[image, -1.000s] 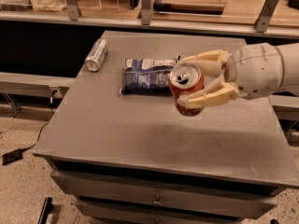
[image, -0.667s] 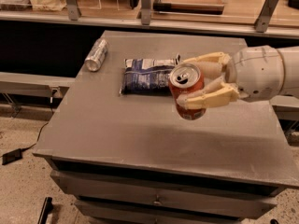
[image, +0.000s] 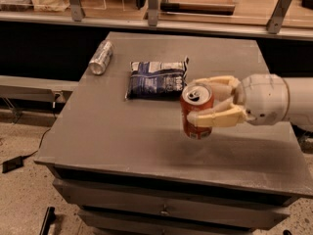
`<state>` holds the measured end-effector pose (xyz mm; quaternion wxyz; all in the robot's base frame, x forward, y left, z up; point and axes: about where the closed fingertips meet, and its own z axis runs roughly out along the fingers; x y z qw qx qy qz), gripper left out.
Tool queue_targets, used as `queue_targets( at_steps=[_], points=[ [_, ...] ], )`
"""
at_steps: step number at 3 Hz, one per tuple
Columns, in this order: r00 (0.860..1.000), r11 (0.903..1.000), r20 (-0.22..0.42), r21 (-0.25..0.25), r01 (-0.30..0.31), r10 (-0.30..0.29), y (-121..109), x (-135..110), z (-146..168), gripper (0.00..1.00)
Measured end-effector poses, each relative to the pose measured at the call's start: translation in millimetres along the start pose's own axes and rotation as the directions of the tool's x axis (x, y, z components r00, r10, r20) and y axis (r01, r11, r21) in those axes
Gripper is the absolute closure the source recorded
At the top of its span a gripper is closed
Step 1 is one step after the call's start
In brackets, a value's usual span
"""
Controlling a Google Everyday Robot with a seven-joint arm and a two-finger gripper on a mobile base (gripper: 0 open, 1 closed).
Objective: Place coke can upright
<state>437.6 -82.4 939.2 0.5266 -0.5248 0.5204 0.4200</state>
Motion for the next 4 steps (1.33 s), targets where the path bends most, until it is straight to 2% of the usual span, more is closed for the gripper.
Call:
queue_targets(
  at_steps=[1,2,3,4],
  points=[
    [0.997,0.9999,0.079,-0.011,-0.004,0.005,0,18,2,0.66],
    [0.994,0.9996,0.111,-0.028,0.005,-0.002,0,29,4,0.43],
    [0.994,0.9994,0.113,-0.035,0.008,-0.004,1,29,7,0.12],
    [0.994,0.9992,0.113,-0.038,0.009,-0.004,1,28,8,0.00]
  ],
)
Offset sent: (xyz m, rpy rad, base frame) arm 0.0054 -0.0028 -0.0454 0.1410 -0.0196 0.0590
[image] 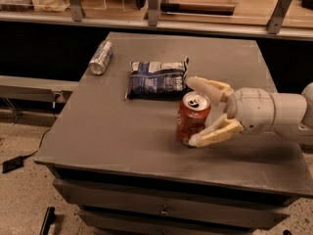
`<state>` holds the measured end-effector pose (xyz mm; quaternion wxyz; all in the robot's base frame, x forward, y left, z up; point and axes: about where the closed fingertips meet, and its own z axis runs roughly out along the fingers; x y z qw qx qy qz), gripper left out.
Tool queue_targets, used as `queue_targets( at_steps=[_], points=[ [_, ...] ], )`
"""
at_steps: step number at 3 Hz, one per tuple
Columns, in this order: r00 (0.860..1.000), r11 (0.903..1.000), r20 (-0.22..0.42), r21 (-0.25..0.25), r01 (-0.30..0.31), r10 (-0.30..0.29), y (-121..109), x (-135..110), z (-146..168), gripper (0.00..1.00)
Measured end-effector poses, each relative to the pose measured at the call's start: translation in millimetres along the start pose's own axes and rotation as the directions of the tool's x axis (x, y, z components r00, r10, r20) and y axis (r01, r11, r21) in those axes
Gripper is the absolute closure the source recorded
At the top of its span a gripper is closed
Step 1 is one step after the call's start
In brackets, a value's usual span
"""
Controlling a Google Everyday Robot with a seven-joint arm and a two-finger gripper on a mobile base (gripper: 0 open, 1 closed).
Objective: Place coke can upright
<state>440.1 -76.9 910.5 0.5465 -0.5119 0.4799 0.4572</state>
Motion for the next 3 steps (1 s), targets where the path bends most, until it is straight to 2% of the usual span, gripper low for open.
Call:
queue_targets(
  at_steps=[1,2,3],
  points=[
    [1.000,1.0000,0.000,0.000,0.000,0.000,0,0,0,0.00],
    [0.992,0.9950,-0.085,0.034,0.094,-0.090,3,-26,-12,0.00],
    [0.996,0.9972,-0.063,0.020,0.072,-0.070,3,-21,-6,0.00]
  ],
)
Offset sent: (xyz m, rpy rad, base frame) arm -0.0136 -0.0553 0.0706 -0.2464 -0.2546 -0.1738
